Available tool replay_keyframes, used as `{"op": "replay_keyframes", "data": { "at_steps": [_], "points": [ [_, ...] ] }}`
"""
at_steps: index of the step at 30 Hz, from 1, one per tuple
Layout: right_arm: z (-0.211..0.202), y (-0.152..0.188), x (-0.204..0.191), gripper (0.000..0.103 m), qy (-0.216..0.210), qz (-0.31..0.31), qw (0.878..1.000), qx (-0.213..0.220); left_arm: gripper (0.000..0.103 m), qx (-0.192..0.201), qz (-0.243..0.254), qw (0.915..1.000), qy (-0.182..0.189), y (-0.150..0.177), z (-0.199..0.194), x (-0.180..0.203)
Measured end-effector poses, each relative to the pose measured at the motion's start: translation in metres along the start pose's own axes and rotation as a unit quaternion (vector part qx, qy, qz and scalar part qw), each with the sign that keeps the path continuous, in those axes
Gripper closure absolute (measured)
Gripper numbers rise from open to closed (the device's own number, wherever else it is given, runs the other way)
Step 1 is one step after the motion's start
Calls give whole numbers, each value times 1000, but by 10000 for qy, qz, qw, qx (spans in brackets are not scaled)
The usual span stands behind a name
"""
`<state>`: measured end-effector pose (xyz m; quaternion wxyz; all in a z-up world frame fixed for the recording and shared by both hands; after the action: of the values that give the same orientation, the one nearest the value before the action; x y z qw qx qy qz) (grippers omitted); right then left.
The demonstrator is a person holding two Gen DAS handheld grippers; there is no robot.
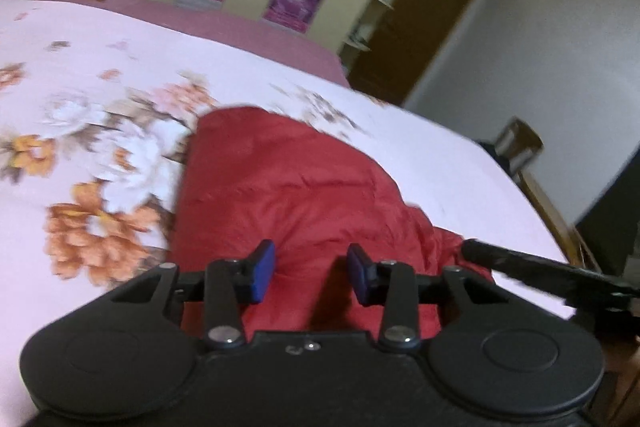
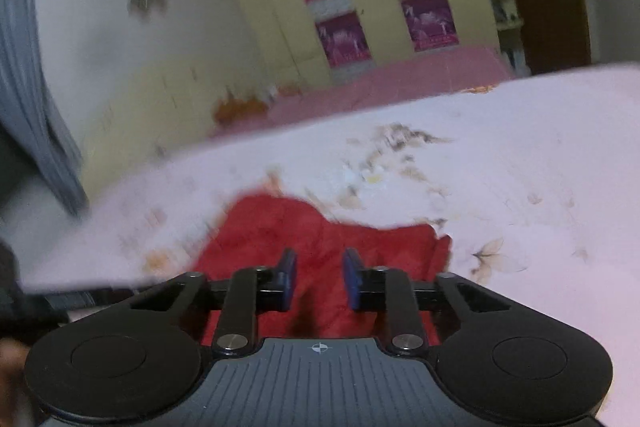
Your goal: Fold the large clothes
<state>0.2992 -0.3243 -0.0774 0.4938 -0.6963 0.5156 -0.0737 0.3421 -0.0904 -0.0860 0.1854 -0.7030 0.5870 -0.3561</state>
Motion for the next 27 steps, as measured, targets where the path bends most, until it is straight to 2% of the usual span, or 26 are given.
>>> {"op": "replay_keyframes", "data": {
  "at_steps": [3, 8, 11, 14, 16, 20, 23, 27],
  "points": [
    [24, 23, 11, 88, 471, 59, 9979, -439, 66, -126, 195, 9997, 125, 14, 8, 13],
    [49, 54, 29, 89, 736, 372, 9953, -503, 66, -218, 611, 9978, 158, 24, 20, 25],
    [52, 53, 28, 89, 811, 465, 9942, -530, 66, -317, 599, 9975, 222, 23, 25, 20],
    [40, 35, 23, 89, 933, 546, 9922, -617, 65, -370, 538, 9974, 306, 16, 6, 16],
    [15, 21, 7, 89, 718, 513, 9954, -385, 64, -295, 587, 9973, 338, 15, -16, 12],
    [-27, 13, -35, 89, 91, 37, 9989, -457, 65, -304, 615, 9968, 418, 26, -54, 0],
    [-44, 27, -58, 89, -190, -216, 9973, -669, 65, -386, 678, 9960, 440, 42, -73, -7],
    [-48, 59, -70, 89, -297, -441, 9936, -998, 65, -416, 890, 9941, 459, 60, -78, -6]
  ]
}}
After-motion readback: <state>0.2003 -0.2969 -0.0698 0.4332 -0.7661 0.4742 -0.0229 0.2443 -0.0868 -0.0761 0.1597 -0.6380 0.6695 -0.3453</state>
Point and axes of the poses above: each gripper's, at about its wrist camera, not at the fingertips, and z roughly the way its jaws point, x to its right, y to its underside, the point moved 2 cm from there along z, roughly the way its jaws point, and after that the axes turned 12 degrees about -y, right-handed, at the moved point
